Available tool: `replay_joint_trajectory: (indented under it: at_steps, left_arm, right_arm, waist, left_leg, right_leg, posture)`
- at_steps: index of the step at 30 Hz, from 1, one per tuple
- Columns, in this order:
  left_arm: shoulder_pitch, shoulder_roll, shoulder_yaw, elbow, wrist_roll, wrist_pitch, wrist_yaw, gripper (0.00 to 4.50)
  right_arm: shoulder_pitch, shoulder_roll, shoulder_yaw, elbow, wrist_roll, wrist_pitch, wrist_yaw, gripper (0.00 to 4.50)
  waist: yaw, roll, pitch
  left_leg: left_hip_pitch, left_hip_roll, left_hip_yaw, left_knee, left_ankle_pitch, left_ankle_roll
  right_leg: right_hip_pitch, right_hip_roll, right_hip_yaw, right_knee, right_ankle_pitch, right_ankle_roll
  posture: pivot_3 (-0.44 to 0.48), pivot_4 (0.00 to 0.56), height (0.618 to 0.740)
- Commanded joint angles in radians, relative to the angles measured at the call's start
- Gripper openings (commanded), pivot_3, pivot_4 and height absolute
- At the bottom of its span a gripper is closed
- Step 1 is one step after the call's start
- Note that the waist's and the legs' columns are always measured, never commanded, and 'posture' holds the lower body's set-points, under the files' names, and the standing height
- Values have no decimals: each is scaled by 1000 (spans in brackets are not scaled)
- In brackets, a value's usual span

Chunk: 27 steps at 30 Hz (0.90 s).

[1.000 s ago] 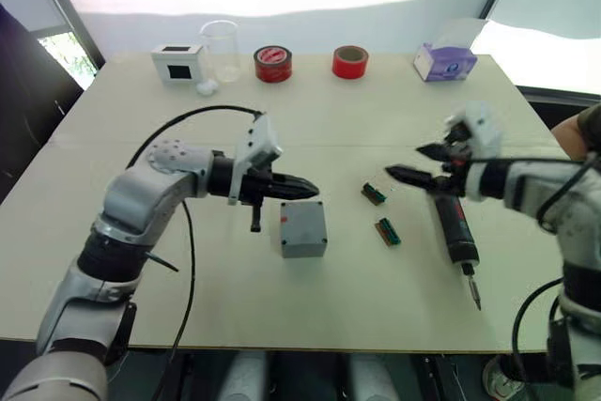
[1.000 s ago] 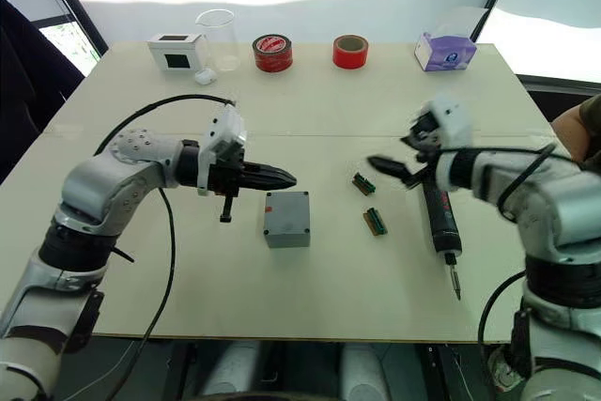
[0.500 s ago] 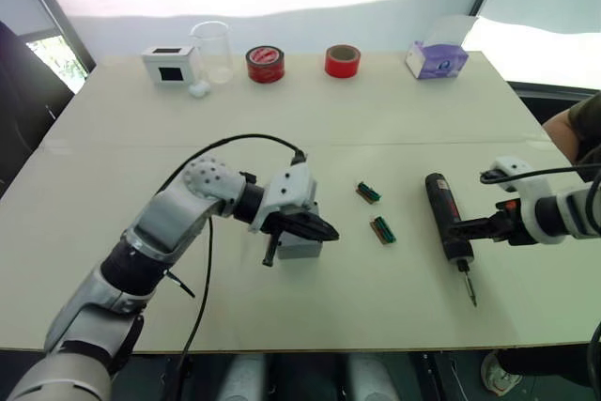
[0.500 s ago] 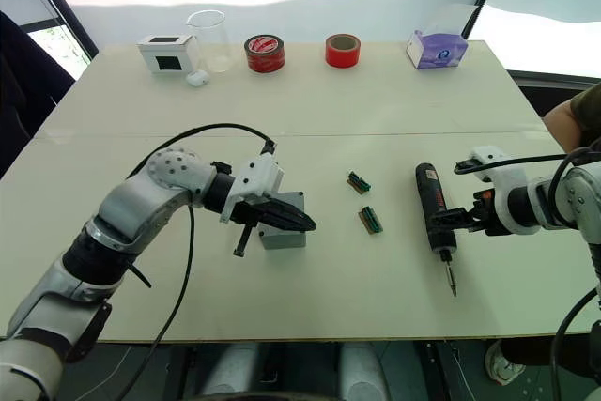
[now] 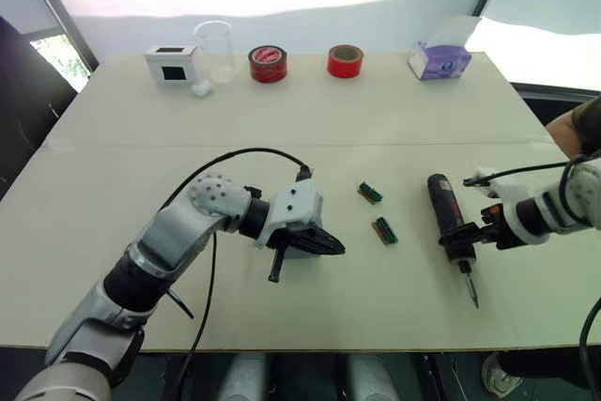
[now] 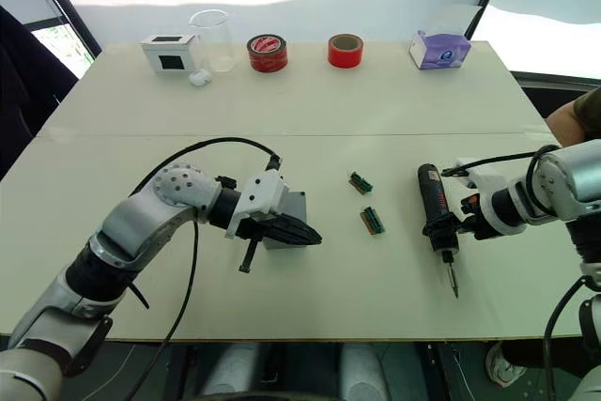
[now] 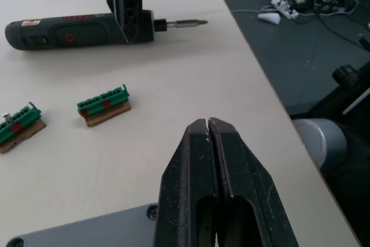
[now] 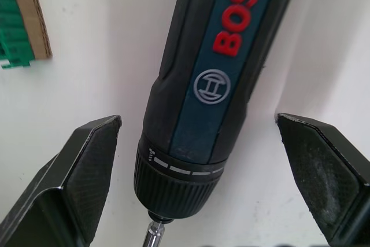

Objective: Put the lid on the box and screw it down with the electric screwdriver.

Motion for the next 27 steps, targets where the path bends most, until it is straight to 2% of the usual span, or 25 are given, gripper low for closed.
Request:
replay_joint_trajectory:
  at_steps: [1, 4, 6, 8, 10, 15, 18, 21, 22, 27]
  left_arm:
    - [20, 2, 29, -57, -17, 20, 29, 0]
    - [32, 9, 38, -73, -22, 33, 42, 0]
    - [38, 11, 44, -77, -22, 40, 54, 0]
    - [40, 12, 46, -77, -23, 41, 64, 0]
    - [40, 11, 51, -78, -25, 45, 71, 0]
    - [32, 22, 77, -52, -24, 45, 77, 0]
    - [20, 31, 134, 1, -38, 49, 87, 0]
    - [-2, 44, 225, 84, -60, 57, 108, 0]
    - [-7, 52, 246, 103, -66, 60, 110, 0]
    - [-18, 71, 283, 128, -87, 84, 98, 0]
  right_arm:
    - [-44, -18, 91, -21, -42, -25, 63, 4443]
    - [-56, -14, 136, -11, -72, -47, 99, 3823]
    - [-71, -4, 155, 3, -95, -60, 117, 3194]
    - [-81, 3, 168, 14, -114, -69, 136, 2327]
    - [-85, 8, 177, 25, -132, -77, 151, 1759]
    - [-98, 21, 157, 66, -174, -75, 157, 1728]
    - [-164, 43, 96, 164, -219, -141, 146, 1728]
    - [-238, 112, -128, 220, -197, -226, 80, 1728]
    - [-230, 137, -212, 184, -191, -275, 40, 1728]
    - [-165, 265, -447, 22, -226, -379, -178, 1728]
  waist:
    - [-2, 0, 0]
    - [-1, 0, 0]
    - [-1, 0, 0]
    - [-1, 0, 0]
    - [-1, 0, 0]
    - [-1, 0, 0]
    - [-5, 0, 0]
    - [-6, 2, 1]
    - [-6, 4, 3]
    - [2, 4, 3]
  left_leg:
    - [0, 0, 0, 0, 0, 0]
    - [0, 0, 0, 0, 0, 0]
    - [0, 0, 0, 0, 0, 0]
    - [0, 0, 0, 0, 0, 0]
    - [0, 0, 0, 0, 0, 0]
    - [0, 0, 0, 0, 0, 0]
    - [0, 0, 0, 0, 0, 0]
    - [0, 0, 0, 0, 0, 0]
    - [0, 0, 1, 0, 0, -1]
    - [-2, 0, 0, -3, 2, -3]
  right_leg:
    - [0, 0, 0, 0, 0, 0]
    - [0, 0, 0, 0, 0, 0]
    - [0, 0, 0, 0, 0, 0]
    - [0, 0, 0, 0, 0, 0]
    - [0, 0, 0, 0, 0, 0]
    - [0, 1, 0, 0, 0, 0]
    - [0, 1, 0, 0, 0, 0]
    - [-1, 0, 0, 1, 0, 0]
    - [-3, 0, 1, 3, 0, 0]
    - [-5, 1, 0, 2, 0, 0]
  posture:
    - [0, 150, 740]
    - [0, 150, 740]
    - [0, 150, 740]
    - [0, 150, 740]
    - [0, 150, 740]
    - [0, 150, 740]
    - [0, 150, 740]
    - [0, 150, 740]
    - [0, 150, 740]
    - [0, 150, 740]
